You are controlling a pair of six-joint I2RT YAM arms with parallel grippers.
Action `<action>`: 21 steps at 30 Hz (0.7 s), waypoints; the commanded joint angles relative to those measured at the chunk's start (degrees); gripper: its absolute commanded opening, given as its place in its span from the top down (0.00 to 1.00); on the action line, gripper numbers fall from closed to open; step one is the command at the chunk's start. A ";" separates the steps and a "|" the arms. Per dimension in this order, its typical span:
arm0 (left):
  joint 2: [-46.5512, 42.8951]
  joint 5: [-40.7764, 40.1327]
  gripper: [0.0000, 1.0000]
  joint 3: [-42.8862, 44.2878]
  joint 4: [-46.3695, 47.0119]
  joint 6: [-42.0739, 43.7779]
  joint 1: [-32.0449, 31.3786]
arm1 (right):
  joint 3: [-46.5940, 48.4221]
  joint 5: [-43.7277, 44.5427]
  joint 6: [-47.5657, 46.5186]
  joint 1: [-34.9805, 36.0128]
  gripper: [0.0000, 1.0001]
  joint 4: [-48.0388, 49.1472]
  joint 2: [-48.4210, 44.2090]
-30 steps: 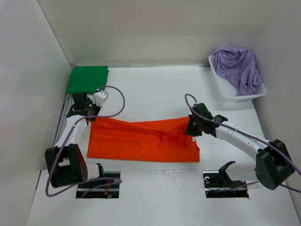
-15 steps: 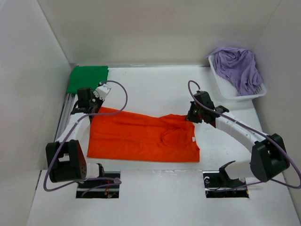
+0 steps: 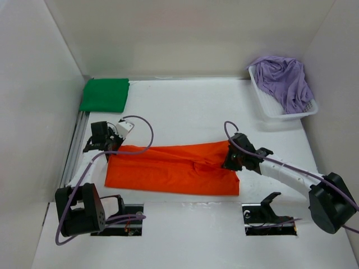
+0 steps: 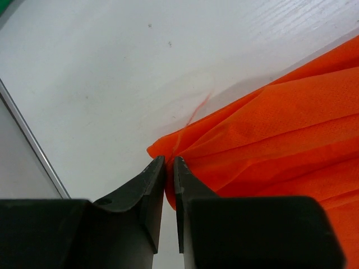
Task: Fold and stack the t-shirts
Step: Fold the other side of the tshirt into a rectangle
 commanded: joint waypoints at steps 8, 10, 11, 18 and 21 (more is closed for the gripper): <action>-4.88 2.15 0.76 -0.55 -7.20 12.65 0.98 | -2.93 -5.30 0.24 2.82 0.72 0.47 -6.14; -6.37 2.76 0.73 -0.55 -10.80 16.08 1.15 | -2.32 -6.98 -0.73 3.61 0.68 -2.78 -9.74; -6.99 2.85 0.71 -0.55 -12.82 18.10 1.33 | -1.53 -7.86 -1.08 4.31 0.66 -4.88 -11.76; -7.08 1.97 0.63 3.57 -24.25 26.11 5.10 | 8.92 -6.29 -5.03 6.87 0.66 -13.88 -14.52; -6.12 4.07 0.61 6.82 -27.16 26.29 5.72 | 13.23 -4.26 -6.70 7.04 0.73 -8.35 -6.10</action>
